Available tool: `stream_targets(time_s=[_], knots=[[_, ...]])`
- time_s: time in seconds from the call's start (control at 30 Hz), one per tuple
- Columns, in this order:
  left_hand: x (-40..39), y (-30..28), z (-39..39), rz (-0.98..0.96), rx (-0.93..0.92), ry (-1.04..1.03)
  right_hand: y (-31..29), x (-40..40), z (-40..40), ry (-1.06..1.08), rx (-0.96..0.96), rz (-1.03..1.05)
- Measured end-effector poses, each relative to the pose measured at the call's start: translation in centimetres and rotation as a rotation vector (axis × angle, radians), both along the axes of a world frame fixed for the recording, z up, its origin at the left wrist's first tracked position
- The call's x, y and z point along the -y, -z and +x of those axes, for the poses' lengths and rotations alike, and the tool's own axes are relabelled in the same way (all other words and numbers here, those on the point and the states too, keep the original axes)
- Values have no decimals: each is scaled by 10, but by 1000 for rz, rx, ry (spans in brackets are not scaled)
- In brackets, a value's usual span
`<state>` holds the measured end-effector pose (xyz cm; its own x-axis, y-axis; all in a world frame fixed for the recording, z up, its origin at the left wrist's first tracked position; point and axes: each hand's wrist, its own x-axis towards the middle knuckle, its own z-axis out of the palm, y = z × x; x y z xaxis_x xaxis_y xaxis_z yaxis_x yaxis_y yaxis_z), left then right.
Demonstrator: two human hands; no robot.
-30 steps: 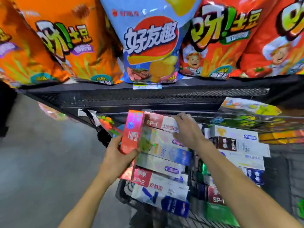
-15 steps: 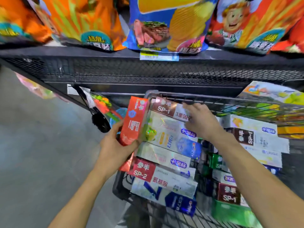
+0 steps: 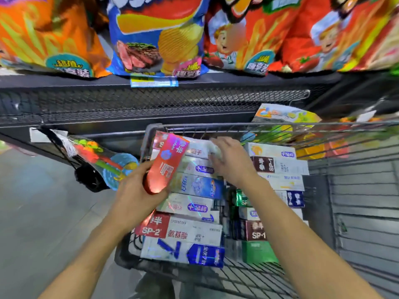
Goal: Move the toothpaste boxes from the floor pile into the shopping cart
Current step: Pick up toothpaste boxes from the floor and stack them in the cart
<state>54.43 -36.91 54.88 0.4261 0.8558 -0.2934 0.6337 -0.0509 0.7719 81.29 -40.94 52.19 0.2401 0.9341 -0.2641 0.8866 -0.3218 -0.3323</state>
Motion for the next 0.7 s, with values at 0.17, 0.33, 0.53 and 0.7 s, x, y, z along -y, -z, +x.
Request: stream_targets(time_s=[0.17,0.33,0.53,0.7], knots=[[10,-8,70,136,-25,299,-41,96,67,197,125,-31],[20,1,159,188,-93,510,-48,176,125,278,199,-2],[37,29,279,347,-207,799,-31,229,185,272,204,-10],[38,60,348,412,-334,863,-12,242,211,279,194,-34]])
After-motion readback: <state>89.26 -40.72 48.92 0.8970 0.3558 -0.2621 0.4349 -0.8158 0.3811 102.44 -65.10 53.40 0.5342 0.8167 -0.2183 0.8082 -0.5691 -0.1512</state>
